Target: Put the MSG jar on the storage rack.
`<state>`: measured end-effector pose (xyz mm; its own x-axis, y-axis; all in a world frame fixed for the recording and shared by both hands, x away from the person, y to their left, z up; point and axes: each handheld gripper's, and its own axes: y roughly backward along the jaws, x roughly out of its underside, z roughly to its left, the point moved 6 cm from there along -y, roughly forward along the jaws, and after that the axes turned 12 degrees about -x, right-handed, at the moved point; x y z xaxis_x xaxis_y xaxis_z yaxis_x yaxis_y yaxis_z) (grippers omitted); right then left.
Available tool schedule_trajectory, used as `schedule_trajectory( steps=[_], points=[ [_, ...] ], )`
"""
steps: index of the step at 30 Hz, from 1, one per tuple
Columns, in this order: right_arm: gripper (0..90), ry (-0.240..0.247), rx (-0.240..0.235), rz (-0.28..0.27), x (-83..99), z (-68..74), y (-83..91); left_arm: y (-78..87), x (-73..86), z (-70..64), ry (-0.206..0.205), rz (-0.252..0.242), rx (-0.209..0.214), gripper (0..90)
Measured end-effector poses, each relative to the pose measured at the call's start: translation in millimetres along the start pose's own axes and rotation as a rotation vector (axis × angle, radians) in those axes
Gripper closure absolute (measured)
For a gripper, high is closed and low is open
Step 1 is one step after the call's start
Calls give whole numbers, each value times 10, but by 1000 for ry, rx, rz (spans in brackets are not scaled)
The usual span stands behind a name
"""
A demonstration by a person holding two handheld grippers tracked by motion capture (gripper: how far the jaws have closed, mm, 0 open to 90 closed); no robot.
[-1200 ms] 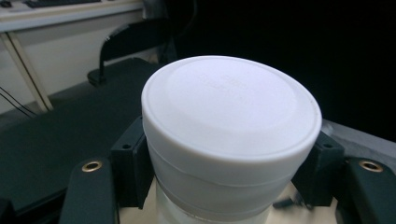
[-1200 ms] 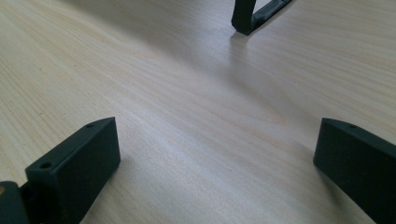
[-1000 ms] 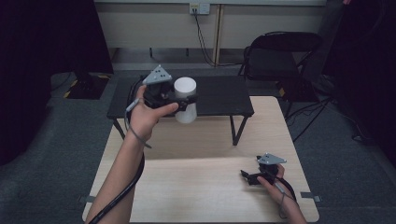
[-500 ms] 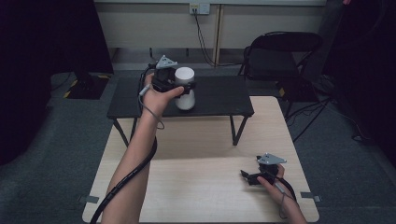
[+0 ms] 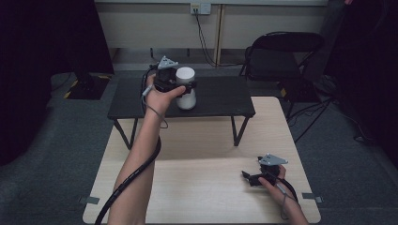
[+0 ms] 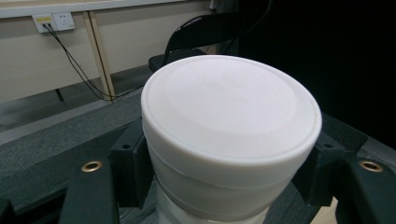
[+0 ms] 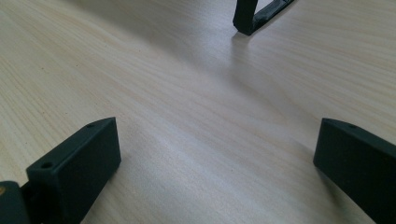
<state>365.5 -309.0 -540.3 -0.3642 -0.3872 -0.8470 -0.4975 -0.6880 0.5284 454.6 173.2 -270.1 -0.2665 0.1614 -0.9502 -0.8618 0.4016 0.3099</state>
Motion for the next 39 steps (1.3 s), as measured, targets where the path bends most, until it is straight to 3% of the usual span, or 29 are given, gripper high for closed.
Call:
schedule_trajectory(
  steps=[9,14,16,18,21,23,26,32,37,39],
  points=[
    [0,0,0,0,0,0,0,19,29,3,11,-15,2,328],
    [0,0,0,0,0,0,0,119,6,-3,5,-5,-16,77],
    [0,0,0,0,0,0,0,219,40,6,8,-19,-9,61],
    [0,0,0,0,0,0,0,348,96,18,-16,-32,6,55],
    [0,0,0,-1,1,1,-1,564,266,36,-19,-74,45,48],
    [0,1,0,-1,1,1,-1,707,399,34,-42,-80,48,40],
    [0,1,0,-1,2,0,-1,892,651,68,-37,-86,76,27],
    [0,1,0,0,1,1,0,1168,1213,44,-67,-59,81,0],
    [0,1,0,0,1,2,0,1295,1737,-23,-74,-17,64,0],
    [0,2,0,0,1,2,0,1327,1957,-36,-60,7,64,0]
  ],
)
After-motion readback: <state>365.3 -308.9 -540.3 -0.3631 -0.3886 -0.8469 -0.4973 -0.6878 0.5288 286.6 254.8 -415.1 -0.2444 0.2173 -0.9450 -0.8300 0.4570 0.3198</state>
